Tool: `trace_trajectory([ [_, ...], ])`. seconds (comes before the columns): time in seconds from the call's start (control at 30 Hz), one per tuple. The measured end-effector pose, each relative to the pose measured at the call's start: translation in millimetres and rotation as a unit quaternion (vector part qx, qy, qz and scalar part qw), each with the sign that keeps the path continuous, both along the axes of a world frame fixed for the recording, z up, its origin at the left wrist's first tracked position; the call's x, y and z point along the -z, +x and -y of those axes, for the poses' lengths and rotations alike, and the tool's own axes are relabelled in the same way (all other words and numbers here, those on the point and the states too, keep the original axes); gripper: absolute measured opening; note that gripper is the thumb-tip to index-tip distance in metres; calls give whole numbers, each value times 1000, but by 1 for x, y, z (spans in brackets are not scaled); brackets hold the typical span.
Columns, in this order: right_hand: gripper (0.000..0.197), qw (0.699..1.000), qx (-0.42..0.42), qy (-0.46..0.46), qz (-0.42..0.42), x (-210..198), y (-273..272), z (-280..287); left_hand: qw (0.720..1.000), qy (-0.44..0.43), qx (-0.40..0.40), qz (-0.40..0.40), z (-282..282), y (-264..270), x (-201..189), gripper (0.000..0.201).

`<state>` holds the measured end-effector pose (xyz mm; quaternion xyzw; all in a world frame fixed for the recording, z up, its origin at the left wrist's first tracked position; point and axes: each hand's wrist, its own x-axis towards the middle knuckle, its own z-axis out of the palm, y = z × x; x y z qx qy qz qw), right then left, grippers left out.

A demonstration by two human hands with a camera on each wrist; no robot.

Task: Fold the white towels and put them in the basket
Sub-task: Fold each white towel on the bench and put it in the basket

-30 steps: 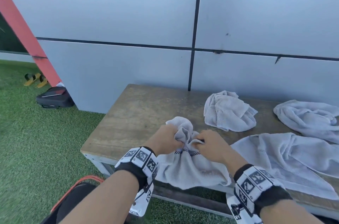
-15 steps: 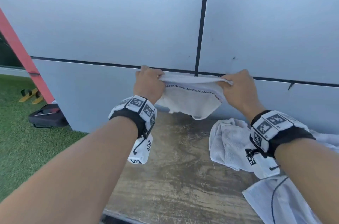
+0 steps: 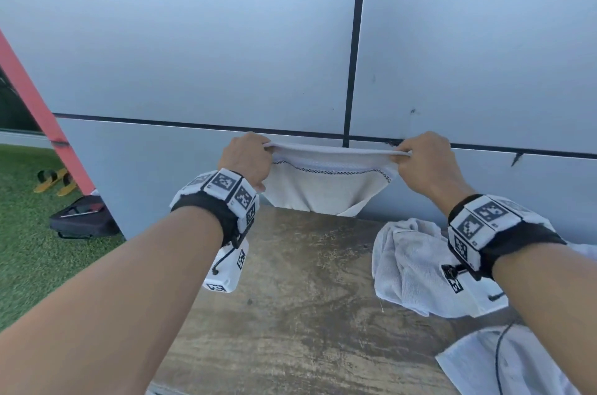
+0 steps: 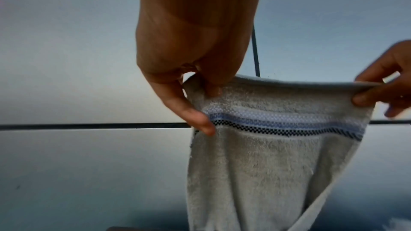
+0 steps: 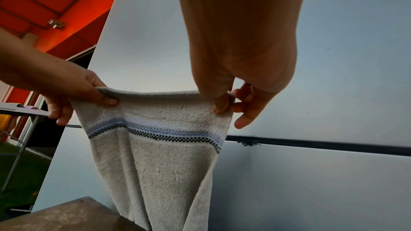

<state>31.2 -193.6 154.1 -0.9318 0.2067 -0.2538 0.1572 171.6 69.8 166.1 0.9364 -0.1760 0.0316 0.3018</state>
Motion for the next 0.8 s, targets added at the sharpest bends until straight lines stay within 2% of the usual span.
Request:
trace_trajectory([
  [0.07, 35, 999, 18, 33, -28, -5, 4, 2, 997, -62, 23, -44, 2, 3, -6, 26],
  [0.1, 39, 998, 23, 54, -39, -7, 6, 3, 988, -136, 31, -71, 4, 2, -8, 23],
  [0.17, 39, 992, 8, 112, -51, -10, 11, 4, 947, -290, 34, -135, 7, 0, -8, 18],
  [0.23, 29, 987, -13, 154, -40, -9, 16, 4, 936, -327, 44, -127, 9, 5, -6, 22],
  [0.33, 25, 992, -43, 113, 29, -2, 24, 4, 955, -291, 55, -35, 5, 13, -2, 29],
  [0.43, 28, 970, -79, 187, 133, 10, 22, 2, 970, -238, 47, 30, -3, 12, 7, 26],
  [0.47, 28, 967, -89, 203, 127, 16, 20, 3, 974, -221, 46, 29, -7, 11, 11, 24],
  [0.57, 23, 979, -97, 180, -8, 35, 11, 6, 989, -143, 46, 6, -20, 9, 30, 26],
  [0.6, 23, 982, -89, 167, -30, 40, 5, 6, 993, -107, 51, -1, -25, 8, 37, 26],
  [0.7, 28, 990, -48, 121, -44, 52, -14, 1, 995, 0, 102, -5, -39, -4, 53, 23],
  [0.8, 34, 994, -41, 67, -79, 64, -37, -8, 988, 70, 137, -14, -54, -19, 65, 34],
])
